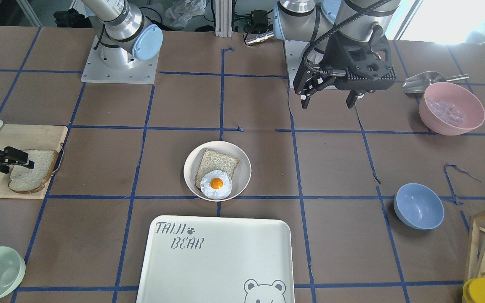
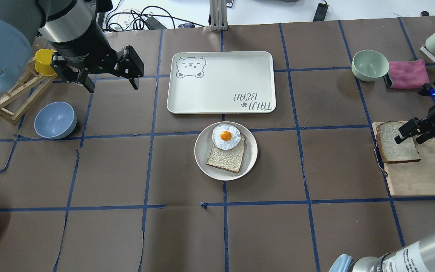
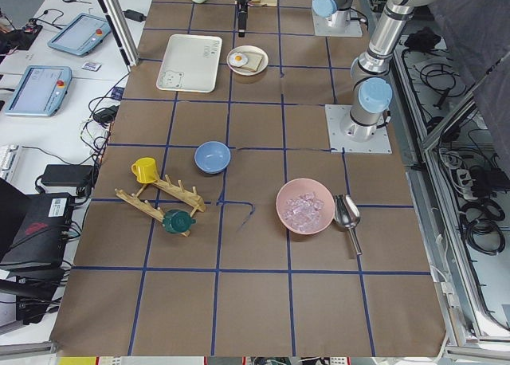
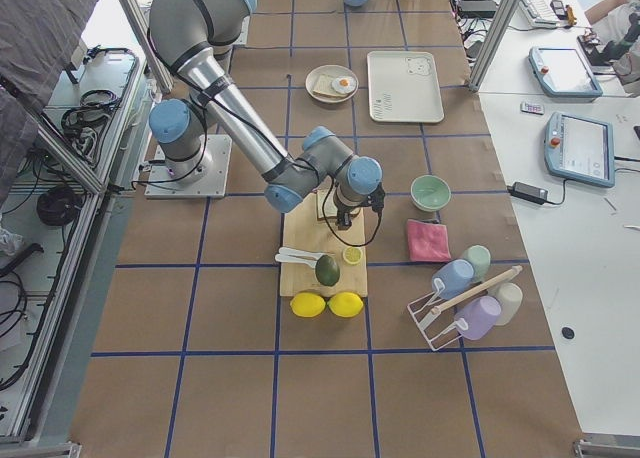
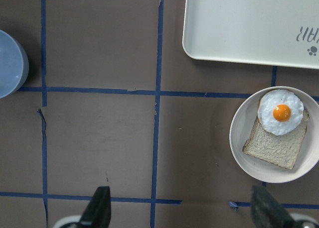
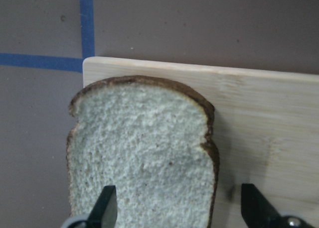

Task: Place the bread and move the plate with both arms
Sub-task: 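Move the right gripper down to the bread slice on the wooden board, then grasp the bread slice with the right gripper and lift it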

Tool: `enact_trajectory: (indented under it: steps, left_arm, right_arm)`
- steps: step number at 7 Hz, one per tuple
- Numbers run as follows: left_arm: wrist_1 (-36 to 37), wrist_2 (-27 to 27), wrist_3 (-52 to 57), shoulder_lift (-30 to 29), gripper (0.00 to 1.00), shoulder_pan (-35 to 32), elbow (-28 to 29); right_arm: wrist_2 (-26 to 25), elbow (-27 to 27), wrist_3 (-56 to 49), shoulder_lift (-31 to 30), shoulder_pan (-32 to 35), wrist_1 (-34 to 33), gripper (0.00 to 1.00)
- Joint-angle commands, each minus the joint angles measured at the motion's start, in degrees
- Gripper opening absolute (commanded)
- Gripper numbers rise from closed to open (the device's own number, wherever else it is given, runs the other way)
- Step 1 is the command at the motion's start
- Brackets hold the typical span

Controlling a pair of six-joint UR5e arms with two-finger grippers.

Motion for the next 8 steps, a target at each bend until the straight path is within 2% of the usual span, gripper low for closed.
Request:
enact_trajectory:
  steps: [1,3,4,5,8]
  left_arm:
    - [0.0,0.0,0.0,0.0,1.00,0.0,0.1]
    - [0.0,0.0,0.0,-0.1,1.00,-0.1,0.1]
    - [0.0,0.0,0.0,0.0,1.00,0.0,0.1]
    - [0.0,0.0,0.1,-0.1,1.00,0.0,0.1]
    - [0.0,0.0,0.0,-0.1,1.00,-0.1,0.1]
  right_arm:
    - [-0.1,0.0,-0.2,0.9,0.1,0.0,0.63]
    - [-2.0,0.0,-0.6,1.4,0.0,0.1,0.20]
    - [-2.3,-0.1,-0.4,1.1,0.0,0.1,0.06]
    - [-2.4,-0.1,-0.4,0.9,0.0,0.3,0.00]
    - [-4.4,-0.2,-0.5,0.8,0.1,0.9,0.00]
